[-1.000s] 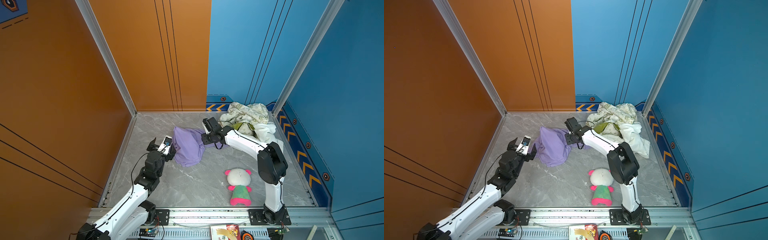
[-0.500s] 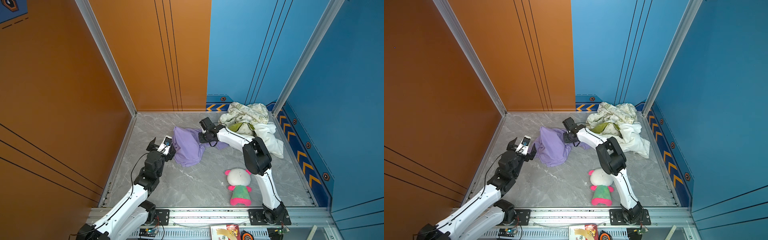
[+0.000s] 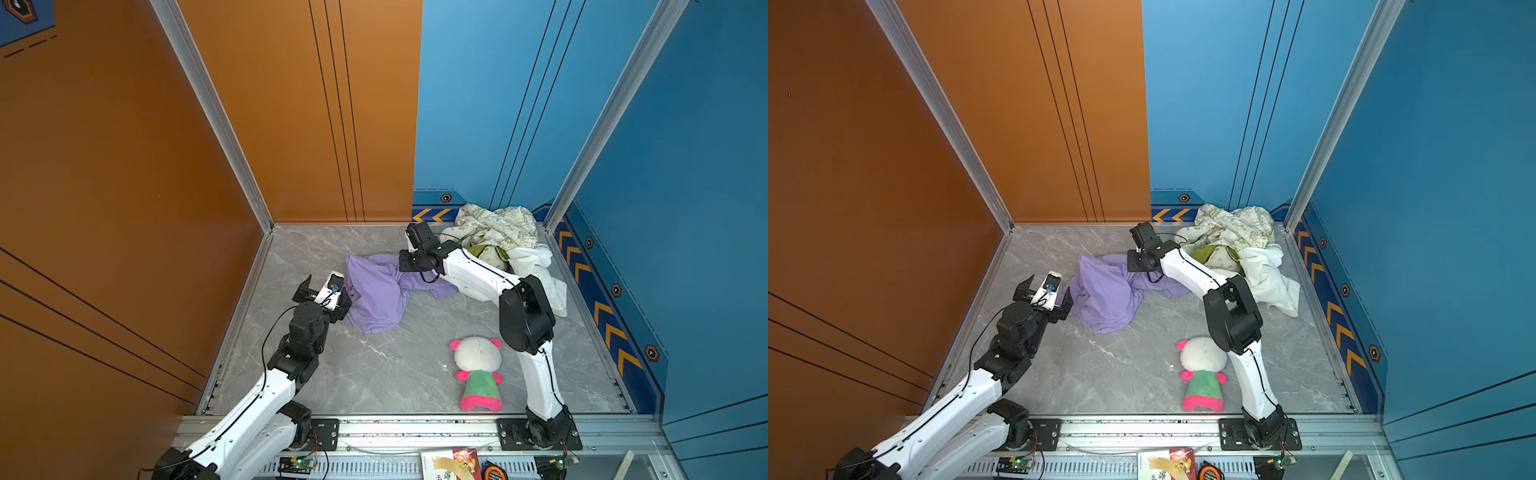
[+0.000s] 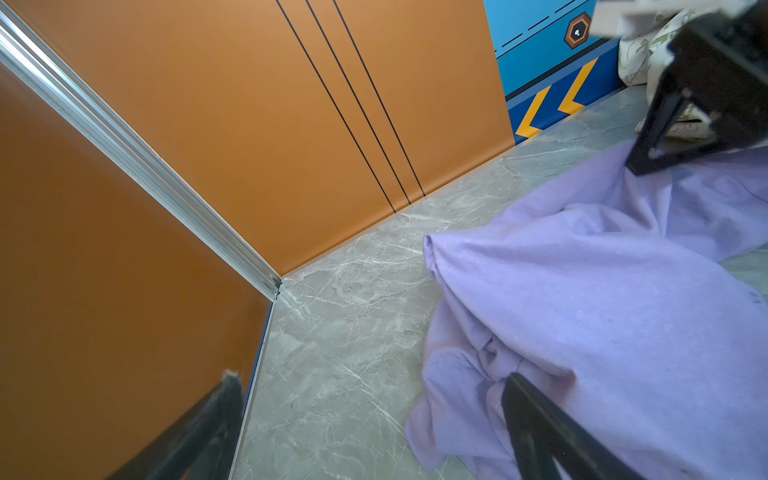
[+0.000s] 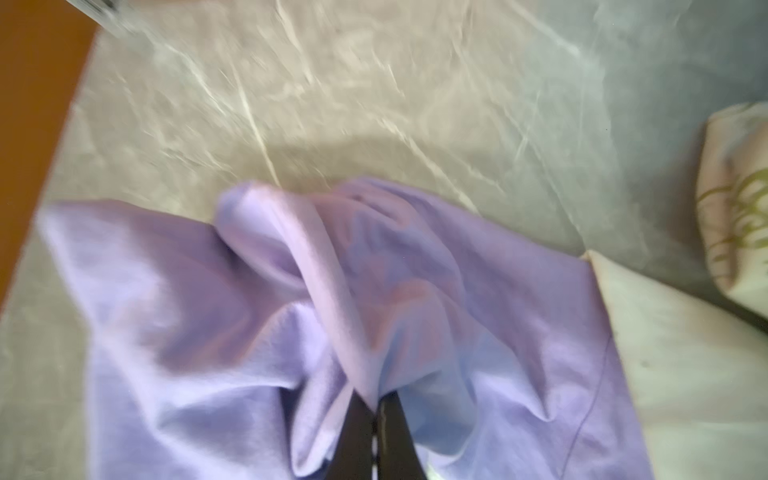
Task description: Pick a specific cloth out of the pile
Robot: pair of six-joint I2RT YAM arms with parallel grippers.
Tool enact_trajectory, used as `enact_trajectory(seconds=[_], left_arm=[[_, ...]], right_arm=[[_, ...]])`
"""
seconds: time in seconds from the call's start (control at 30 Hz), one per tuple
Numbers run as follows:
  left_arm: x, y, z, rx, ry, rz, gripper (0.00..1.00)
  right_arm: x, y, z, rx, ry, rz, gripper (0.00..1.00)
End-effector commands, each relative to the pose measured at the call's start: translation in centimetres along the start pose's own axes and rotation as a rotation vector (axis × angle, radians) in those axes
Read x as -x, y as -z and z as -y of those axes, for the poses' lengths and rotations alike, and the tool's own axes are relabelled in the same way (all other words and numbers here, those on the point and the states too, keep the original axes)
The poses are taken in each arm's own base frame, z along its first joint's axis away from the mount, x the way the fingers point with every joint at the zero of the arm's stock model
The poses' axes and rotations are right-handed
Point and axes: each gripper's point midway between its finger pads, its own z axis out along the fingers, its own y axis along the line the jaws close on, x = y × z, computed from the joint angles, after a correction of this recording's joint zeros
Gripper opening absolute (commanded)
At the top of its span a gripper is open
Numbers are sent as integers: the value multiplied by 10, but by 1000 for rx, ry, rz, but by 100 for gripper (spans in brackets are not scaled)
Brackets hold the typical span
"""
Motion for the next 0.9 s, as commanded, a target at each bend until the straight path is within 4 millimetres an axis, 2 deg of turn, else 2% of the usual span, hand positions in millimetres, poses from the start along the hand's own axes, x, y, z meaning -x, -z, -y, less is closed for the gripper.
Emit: enact_trajectory(seconds=[0.0, 0.3, 0.47, 0.6, 0.73, 0.77, 0.87], left_arm=[[0, 2, 1, 4, -13, 0, 98], [0, 3, 1, 4, -14, 3, 98], [2, 4, 0, 8, -11, 9, 98], [2, 5, -1, 13, -13, 10, 98], [3, 7, -3, 22, -12, 15, 98], [4, 7, -3, 24, -13, 17, 98], [4, 8, -4, 27, -13, 18, 98]], right_arm=[[67, 68, -45, 155, -27, 235, 0], [140, 170, -102, 400, -86, 528, 0], [163, 206, -138, 526, -86, 619, 0], [171, 210, -168, 600, -70, 631, 0], [180, 207, -195, 657, -52, 649, 0], [177, 200, -206, 672, -47, 641, 0], [187, 191, -215, 705, -63, 664, 0]])
